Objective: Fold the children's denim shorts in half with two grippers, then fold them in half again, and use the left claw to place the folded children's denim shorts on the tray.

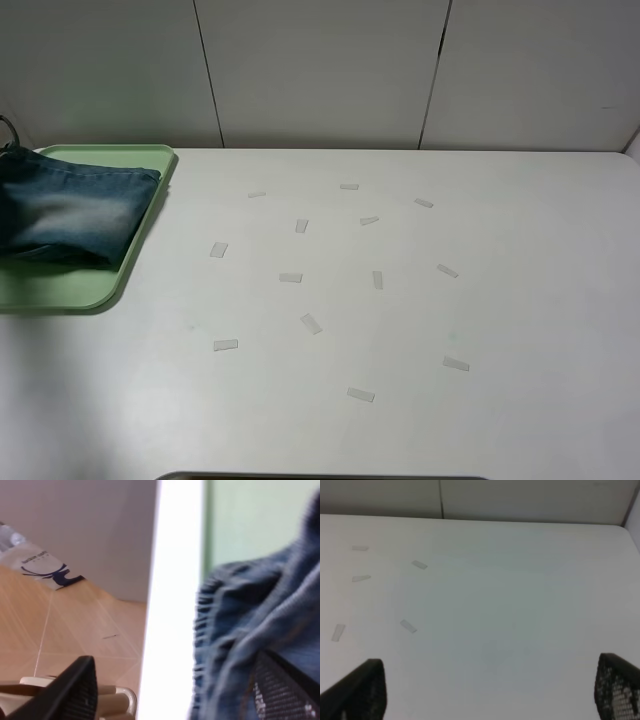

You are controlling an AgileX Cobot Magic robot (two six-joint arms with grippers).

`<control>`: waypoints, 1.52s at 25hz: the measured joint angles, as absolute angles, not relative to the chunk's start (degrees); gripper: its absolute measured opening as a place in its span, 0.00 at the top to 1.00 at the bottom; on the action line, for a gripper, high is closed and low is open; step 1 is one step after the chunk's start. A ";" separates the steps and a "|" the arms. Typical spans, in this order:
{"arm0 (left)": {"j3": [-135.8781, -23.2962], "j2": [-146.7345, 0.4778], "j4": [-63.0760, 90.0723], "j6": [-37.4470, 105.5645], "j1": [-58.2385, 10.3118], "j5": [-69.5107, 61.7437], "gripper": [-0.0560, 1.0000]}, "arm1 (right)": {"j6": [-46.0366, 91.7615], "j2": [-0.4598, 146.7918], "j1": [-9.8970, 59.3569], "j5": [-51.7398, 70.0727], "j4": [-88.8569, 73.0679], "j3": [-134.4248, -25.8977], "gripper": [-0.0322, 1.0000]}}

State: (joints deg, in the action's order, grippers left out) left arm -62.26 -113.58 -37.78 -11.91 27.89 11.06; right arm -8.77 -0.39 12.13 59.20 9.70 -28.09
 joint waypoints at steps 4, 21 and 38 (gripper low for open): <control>-62.26 -112.80 -37.78 -14.72 28.59 10.93 0.34 | -8.77 -0.39 12.13 59.20 9.70 -28.09 0.36; -60.47 -87.21 -37.61 -23.68 28.59 14.93 0.34 | -8.77 -0.39 12.13 59.20 9.70 -28.09 0.36; -44.80 -51.02 -38.90 -24.89 25.64 14.78 0.34 | -8.77 -0.39 12.13 59.20 9.70 -28.09 0.36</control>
